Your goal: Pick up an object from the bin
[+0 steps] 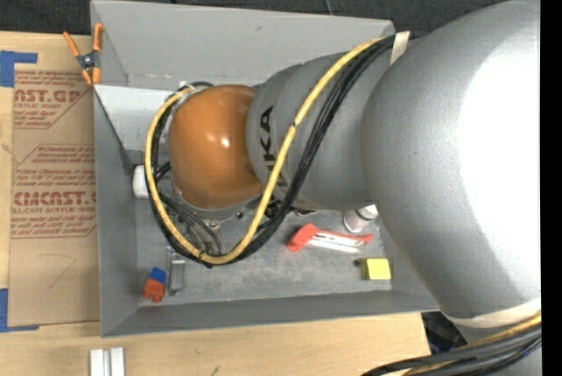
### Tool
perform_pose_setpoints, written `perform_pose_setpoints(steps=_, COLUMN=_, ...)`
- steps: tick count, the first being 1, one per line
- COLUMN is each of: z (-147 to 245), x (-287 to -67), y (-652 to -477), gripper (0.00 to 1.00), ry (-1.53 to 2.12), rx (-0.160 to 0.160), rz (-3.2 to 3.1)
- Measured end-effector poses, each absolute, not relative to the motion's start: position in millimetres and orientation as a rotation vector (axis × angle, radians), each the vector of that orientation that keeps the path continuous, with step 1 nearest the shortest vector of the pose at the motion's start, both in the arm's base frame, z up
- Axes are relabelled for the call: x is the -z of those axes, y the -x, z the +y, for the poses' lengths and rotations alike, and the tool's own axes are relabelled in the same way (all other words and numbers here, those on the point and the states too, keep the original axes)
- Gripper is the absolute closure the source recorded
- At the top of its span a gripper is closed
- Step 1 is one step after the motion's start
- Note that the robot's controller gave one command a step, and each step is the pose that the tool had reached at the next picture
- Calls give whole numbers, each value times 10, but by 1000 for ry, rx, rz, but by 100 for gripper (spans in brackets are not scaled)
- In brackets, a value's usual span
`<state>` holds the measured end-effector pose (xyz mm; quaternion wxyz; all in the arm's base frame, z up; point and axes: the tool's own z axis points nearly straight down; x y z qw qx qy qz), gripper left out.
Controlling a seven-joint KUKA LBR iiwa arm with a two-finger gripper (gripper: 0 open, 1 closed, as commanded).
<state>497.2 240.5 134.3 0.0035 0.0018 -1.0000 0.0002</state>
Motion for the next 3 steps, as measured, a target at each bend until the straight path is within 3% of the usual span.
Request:
perform_pose_setpoints(steps=1, z=2393, x=-1390, y=-4993, gripper=0, ry=-2, rx=2, rz=-3141)
perform_pose_setpoints(steps=3, z=2198, x=-755, y=-4875, gripper=0, ry=-642, rx=7, rz=-3089)
